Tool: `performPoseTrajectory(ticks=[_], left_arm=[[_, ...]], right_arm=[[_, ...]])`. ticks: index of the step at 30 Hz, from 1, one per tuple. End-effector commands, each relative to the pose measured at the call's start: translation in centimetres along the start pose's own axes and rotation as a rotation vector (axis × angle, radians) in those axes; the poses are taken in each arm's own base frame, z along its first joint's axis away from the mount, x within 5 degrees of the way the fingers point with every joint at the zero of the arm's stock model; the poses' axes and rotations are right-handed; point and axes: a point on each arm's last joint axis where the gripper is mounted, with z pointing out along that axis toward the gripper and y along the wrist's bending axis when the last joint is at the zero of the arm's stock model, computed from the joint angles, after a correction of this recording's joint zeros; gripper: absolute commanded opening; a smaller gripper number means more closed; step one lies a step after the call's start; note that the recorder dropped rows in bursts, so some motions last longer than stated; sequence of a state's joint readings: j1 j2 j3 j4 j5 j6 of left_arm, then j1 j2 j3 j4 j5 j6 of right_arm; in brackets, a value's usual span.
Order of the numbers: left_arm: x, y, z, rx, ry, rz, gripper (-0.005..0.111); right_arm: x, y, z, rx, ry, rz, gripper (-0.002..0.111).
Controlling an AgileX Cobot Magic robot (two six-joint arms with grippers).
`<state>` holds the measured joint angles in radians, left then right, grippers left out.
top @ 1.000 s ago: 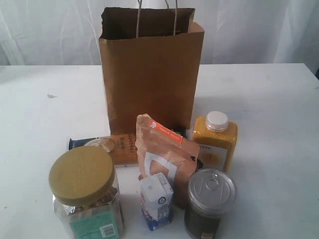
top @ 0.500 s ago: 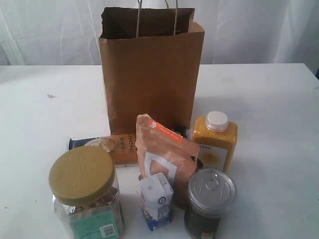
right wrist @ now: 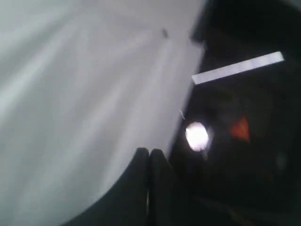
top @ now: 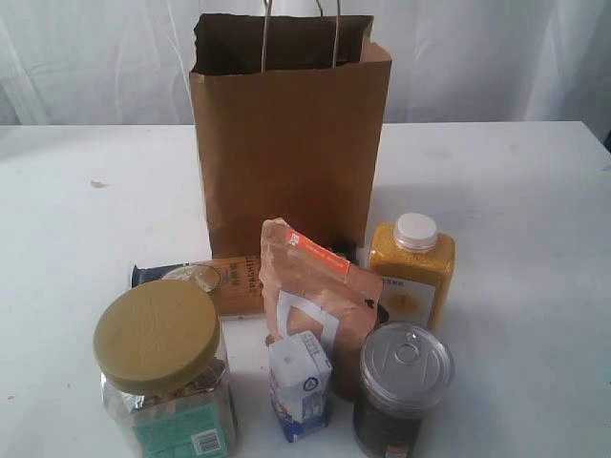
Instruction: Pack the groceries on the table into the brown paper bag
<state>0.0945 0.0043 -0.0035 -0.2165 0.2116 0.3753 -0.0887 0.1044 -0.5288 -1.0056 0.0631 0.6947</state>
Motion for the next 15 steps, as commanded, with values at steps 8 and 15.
performPoseTrajectory(ticks=[8,15], left_arm=[[0.1,0.0,0.0,-0.002,-0.003,-0.003,0.0],[0.1,0.0,0.0,-0.002,-0.003,-0.003,0.0]], right_arm=[[9.7,3.5,0.4,-0.257,0.911,0.142,0.0],[12.0,7.3,1.7,-0.572,1.159,0.21,0.0]])
